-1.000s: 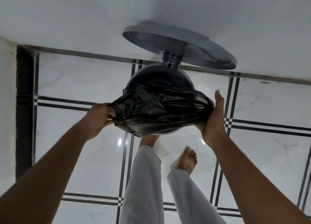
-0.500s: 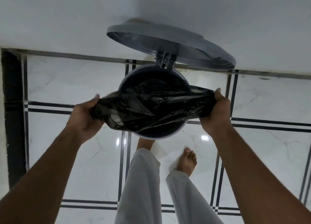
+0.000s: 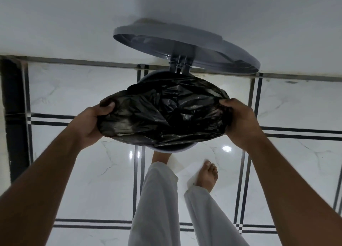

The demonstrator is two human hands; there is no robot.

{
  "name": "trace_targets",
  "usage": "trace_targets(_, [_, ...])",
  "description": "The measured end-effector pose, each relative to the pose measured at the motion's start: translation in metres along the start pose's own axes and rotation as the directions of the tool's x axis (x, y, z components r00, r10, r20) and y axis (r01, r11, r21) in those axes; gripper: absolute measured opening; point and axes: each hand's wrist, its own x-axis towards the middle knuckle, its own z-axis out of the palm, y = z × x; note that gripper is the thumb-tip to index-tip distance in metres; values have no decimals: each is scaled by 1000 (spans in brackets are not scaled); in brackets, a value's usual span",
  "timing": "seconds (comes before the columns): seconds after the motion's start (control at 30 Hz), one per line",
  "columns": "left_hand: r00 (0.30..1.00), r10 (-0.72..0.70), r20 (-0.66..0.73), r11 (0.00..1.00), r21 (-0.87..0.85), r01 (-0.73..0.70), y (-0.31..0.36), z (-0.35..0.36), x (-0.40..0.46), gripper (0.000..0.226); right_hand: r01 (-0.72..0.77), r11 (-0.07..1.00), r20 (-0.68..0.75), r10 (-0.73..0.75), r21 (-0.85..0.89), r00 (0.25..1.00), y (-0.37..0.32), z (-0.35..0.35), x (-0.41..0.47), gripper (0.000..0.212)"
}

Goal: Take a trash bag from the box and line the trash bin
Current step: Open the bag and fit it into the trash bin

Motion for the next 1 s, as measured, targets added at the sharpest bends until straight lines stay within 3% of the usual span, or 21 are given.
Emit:
trace_targets(0.07, [1000,9,-1,999,39,-9,3,2,2,45,47,997,84,-42,-61,996,-8,6,-4,45])
trace_targets(0.1, [1000,12,-10,996,93,-11,7,4,4,41,51,980,67,-39,-191,997,-8,10,-3,53])
trace_targets(0.13, [1000,14,-24,984,176,-10,12,6,6,33,15,942,7,-14,-336,1000,-10,15,-1,62])
trace_targets(0.2, [998,28,-54,926,378,-5,19,8,10,23,-108,835,-246,-33,-539,969,-9,15,12,72])
trace_targets(0.27, [993,80,-86,859,512,-25,24,10,15,31,-153,800,-384,-104,-580,917,-6,10,24,62])
trace_targets(0.33, [978,177,-107,820,565,-86,27,11,22,25,-97,788,-406,-203,-608,891,-5,9,33,41])
trace_targets(0.43, [969,218,-117,855,501,-132,34,20,28,33,22,707,-355,-381,-707,854,-4,11,41,16])
trace_targets(0.53, [958,258,-126,868,465,-173,42,28,33,41,64,636,-260,-403,-769,878,-7,16,51,14])
trace_targets(0.63, [958,244,-148,891,424,-161,51,31,44,44,95,675,-250,-395,-731,884,-10,22,60,21])
trace_targets(0.7, [983,142,-117,949,297,-102,57,38,49,53,104,735,-286,-385,-669,877,-12,24,63,29])
trace_targets(0.77, [998,12,-68,968,249,5,64,46,52,57,85,628,-251,-428,-774,868,-12,20,71,28])
trace_targets(0.83, [999,-14,-43,958,284,26,68,50,62,59,95,568,-229,-471,-817,852,-11,18,79,31])
trace_targets(0.93, [979,150,-138,952,288,-106,69,51,85,60,171,727,-328,-490,-665,808,-6,15,100,41])
trace_targets(1.0, [967,185,-176,952,277,-132,73,51,96,58,185,846,-445,-435,-500,783,-1,11,114,44])
